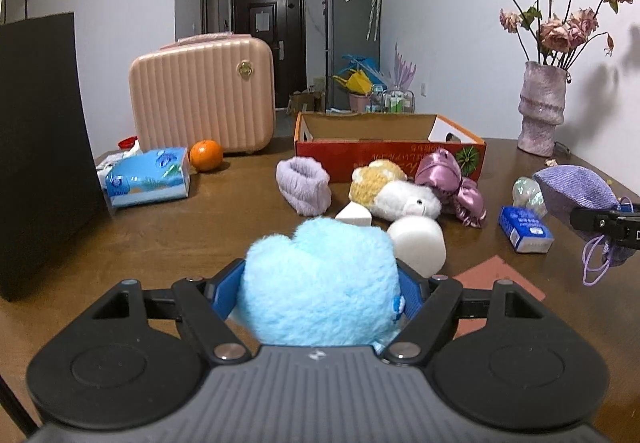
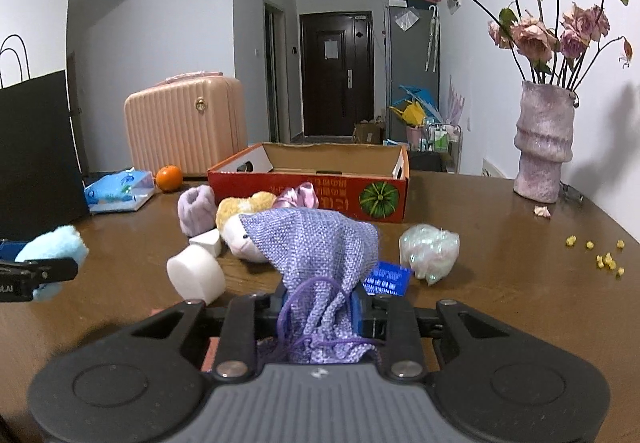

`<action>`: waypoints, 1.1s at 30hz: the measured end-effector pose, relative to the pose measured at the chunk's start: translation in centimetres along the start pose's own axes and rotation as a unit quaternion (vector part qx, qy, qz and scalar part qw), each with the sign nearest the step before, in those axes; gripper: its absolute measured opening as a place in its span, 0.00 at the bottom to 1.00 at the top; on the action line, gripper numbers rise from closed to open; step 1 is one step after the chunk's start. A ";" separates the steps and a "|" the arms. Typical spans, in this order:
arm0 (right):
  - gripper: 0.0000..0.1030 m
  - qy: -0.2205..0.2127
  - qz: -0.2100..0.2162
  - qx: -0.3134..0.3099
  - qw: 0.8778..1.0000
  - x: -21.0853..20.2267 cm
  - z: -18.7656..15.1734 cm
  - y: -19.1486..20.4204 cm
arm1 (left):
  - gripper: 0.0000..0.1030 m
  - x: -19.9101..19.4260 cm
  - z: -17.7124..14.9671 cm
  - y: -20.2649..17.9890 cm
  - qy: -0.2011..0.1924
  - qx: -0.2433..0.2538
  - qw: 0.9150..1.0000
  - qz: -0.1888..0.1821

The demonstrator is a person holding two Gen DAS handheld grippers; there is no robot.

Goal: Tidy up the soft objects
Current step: 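Carry the heart plush and sachet in both grippers over the cardboard box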

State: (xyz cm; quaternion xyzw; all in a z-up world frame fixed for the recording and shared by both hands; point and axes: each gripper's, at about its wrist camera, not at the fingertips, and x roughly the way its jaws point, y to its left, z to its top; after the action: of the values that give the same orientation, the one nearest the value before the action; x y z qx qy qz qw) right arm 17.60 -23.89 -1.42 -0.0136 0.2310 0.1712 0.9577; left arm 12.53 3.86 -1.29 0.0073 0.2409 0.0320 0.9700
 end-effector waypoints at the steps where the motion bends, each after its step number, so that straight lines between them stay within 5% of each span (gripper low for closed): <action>1: 0.25 -0.002 0.000 0.000 1.000 0.1 0.2 0.0 | 0.75 0.0 0.3 0.0 -0.002 0.001 1.000 0.000; 33: 0.25 -0.040 0.006 0.001 0.999 8.9 6.6 -1.1 | 0.75 8.4 9.1 -2.5 -0.043 -0.019 0.999 -0.027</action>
State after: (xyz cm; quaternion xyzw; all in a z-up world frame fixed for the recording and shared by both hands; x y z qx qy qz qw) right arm 28.26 -21.38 0.41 -0.0039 0.1929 0.1770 0.9651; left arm 24.39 1.93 2.78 -0.0165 0.1985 0.0100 0.9799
